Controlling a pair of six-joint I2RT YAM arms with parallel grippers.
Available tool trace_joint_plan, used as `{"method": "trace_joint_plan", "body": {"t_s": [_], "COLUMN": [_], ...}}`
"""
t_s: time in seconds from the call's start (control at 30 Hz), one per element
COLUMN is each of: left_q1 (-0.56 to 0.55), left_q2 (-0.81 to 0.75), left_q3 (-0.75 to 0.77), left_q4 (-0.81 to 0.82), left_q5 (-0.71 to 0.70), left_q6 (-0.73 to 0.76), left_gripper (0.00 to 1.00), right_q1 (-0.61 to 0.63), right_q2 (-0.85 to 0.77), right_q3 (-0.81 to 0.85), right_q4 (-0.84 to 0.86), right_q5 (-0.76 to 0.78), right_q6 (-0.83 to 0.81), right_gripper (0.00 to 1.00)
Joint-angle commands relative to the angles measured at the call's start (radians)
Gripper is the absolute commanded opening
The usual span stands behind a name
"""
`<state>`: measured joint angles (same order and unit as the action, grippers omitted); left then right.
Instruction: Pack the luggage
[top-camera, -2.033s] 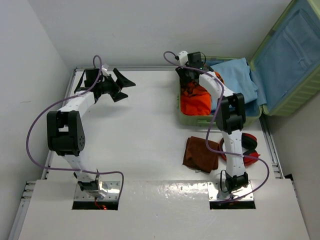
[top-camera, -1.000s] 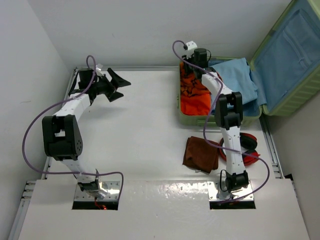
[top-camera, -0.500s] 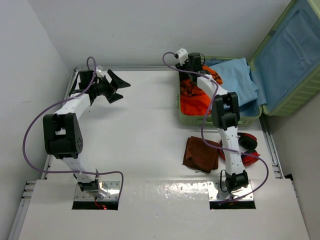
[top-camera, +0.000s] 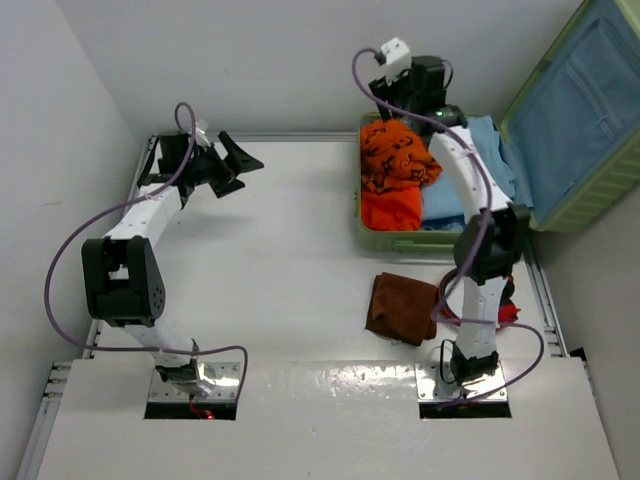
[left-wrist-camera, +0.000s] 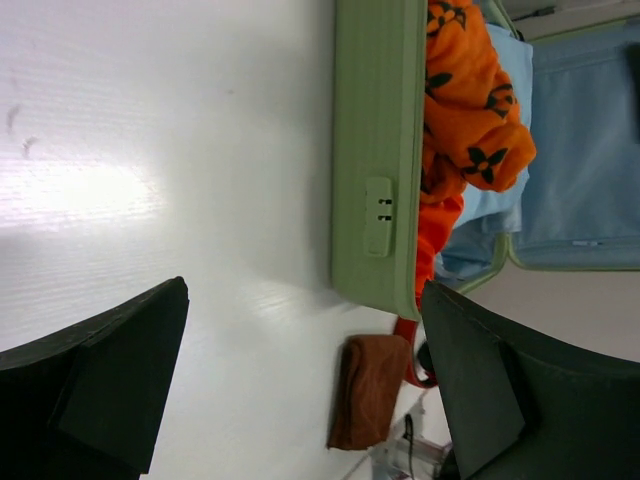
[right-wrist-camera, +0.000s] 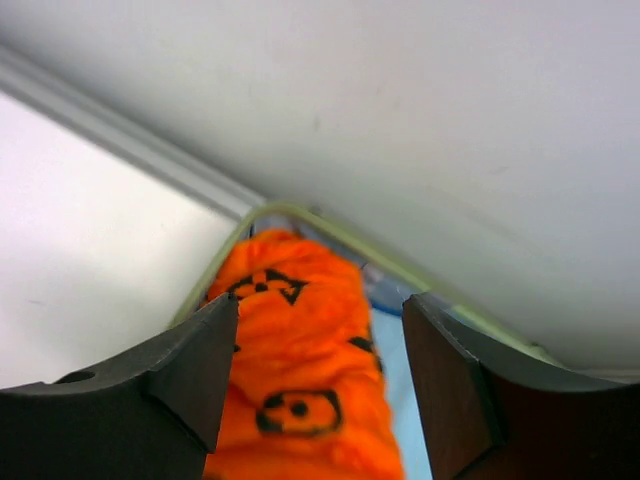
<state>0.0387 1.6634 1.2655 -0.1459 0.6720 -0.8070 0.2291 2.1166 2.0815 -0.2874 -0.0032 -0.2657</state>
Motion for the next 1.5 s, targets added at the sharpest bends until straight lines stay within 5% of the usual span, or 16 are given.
{"method": "trace_joint_plan", "body": {"t_s": [0.0, 0.1, 0.23, 0.43, 0.77, 1.0, 1.2, 1.4, 1.47], "left_q1": [-0.003, -0.031, -0.075, -0.102, -0.12, -0.12, -0.12, -0.111, -0.102], "left_q2": [-0.108, -0.155, -0.255, -0.359, -0.413, -0.435, -0.413, -0.395, -0.386], "left_q3": [0.048, 0.021, -0.026, -0.141, -0.183, -0.183, -0.183, -0.154, -0.144], "left_q4": [-0.014, -0.04, -0.107, -0.107, -0.107, -0.126, -0.126, -0.126, -0.126], "left_q5": [-0.07, -0.142, -0.186, -0.187, -0.209, -0.242, -0.252, -0.252, -0.252], "left_q6": [0.094, 0.201, 0.452, 0.578, 0.578, 0.588, 0.588, 0.588, 0.598], "left_gripper": [1.0, 1.0, 1.0, 1.0, 1.0, 1.0, 1.0, 1.0, 1.0], "right_q1": [-0.004, -0.011, -0.078, -0.077, 0.122, 0.21, 0.214, 0.254, 0.268], "right_q2": [-0.231, -0.36, -0.667, -0.921, -1.09, -0.994, -0.85, -0.713, -0.711], "right_q3": [0.029, -0.087, -0.451, -0.899, -1.455, -1.577, -1.579, -1.523, -1.522], "right_q4": [-0.064, -0.189, -0.408, -0.668, -0.374, -0.227, -0.141, -0.185, -0.194], "right_q5": [-0.069, -0.146, -0.328, -0.468, -0.209, -0.189, -0.17, -0.224, -0.242], "right_q6": [0.072, 0.066, 0.057, -0.183, -0.218, -0.233, -0.248, -0.283, -0.288], "right_gripper": [0.67, 0.68, 0.69, 0.69, 0.75, 1.0, 1.0, 0.79, 0.57]}}
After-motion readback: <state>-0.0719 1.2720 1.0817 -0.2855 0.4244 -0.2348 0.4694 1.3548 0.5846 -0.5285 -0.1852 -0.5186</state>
